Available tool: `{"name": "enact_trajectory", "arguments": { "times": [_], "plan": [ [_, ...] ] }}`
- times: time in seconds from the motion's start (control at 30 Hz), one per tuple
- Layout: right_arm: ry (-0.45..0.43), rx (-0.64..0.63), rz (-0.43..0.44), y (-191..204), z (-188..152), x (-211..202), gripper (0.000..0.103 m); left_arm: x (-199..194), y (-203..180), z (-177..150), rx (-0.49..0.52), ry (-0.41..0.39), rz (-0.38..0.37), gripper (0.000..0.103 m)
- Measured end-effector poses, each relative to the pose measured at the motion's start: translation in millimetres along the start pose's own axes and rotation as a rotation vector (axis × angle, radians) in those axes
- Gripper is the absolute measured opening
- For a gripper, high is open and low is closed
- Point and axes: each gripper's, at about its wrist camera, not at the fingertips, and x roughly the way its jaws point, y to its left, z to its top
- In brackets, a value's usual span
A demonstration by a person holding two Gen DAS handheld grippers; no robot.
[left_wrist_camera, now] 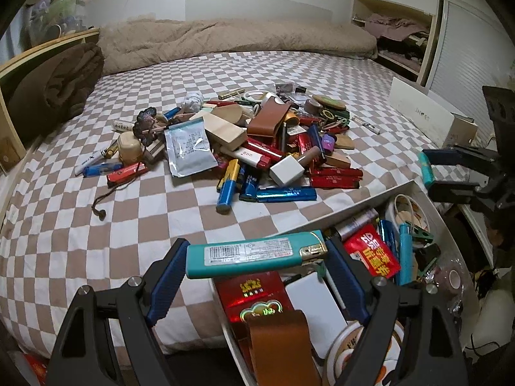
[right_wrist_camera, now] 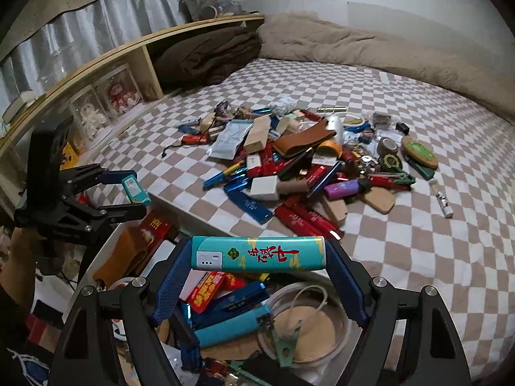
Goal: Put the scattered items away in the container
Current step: 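Carry both lighters over to the open white box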
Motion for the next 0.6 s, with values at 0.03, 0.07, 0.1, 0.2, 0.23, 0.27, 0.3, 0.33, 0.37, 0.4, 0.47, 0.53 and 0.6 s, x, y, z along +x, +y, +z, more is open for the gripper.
{"name": "enact_trajectory", "arguments": {
  "times": [0.03,0.07,0.1,0.2,0.23,0.27,0.3,0.33,0.37,0.4,0.47,0.53,0.6],
  "plan": [
    [0.005,-0.004,0.005,2.2,-0.8,1.6,0.082,-0.8,-0.3,-1.5,-0.003,-0.001,-0.005,0.085],
    [0.011,-0.008,0.009,4.8,-1.7,3.6,0.082,-1.9,-0.7,-3.1,-0.004,-0.002,-0.007,0.085],
    [0.017,-0.012,0.015,7.8,-2.5,6.2,0.082,-3.0,-1.4,-4.8,-0.004,-0.003,-0.01,0.085],
    [0.041,-0.021,0.035,15.6,-3.9,16.3,0.082,-4.7,-3.4,-9.1,-0.003,-0.001,-0.022,0.085],
    [0.051,-0.025,0.04,18.3,-4.4,20.6,0.082,-4.7,-4.5,-10.6,0.0,0.003,-0.026,0.085],
    [0.06,-0.029,0.045,21.1,-5.1,24.7,0.082,-4.3,-6.0,-12.3,0.004,0.006,-0.032,0.085],
    [0.067,-0.031,0.051,23.7,-5.7,28.8,0.082,-4.0,-7.6,-14.0,0.01,0.009,-0.037,0.085],
    [0.074,-0.032,0.057,25.4,-6.2,31.8,0.082,-3.5,-9.7,-15.9,0.016,0.013,-0.045,0.085],
    [0.079,-0.032,0.062,27.0,-6.7,34.6,0.082,-2.8,-11.7,-17.8,0.023,0.017,-0.053,0.085],
    [0.083,-0.031,0.067,28.6,-7.1,36.8,0.082,-2.0,-13.7,-19.2,0.032,0.02,-0.061,0.085],
    [0.086,-0.03,0.073,30.5,-7.5,38.7,0.082,0.5,-19.5,-21.9,0.066,0.031,-0.076,0.085],
    [0.089,-0.032,0.076,31.9,-7.6,38.9,0.082,3.9,-25.3,-23.2,0.117,0.054,-0.091,0.085],
    [0.093,-0.037,0.075,32.6,-7.9,37.6,0.082,8.3,-31.5,-23.1,0.189,0.084,-0.1,0.085]
  ]
}}
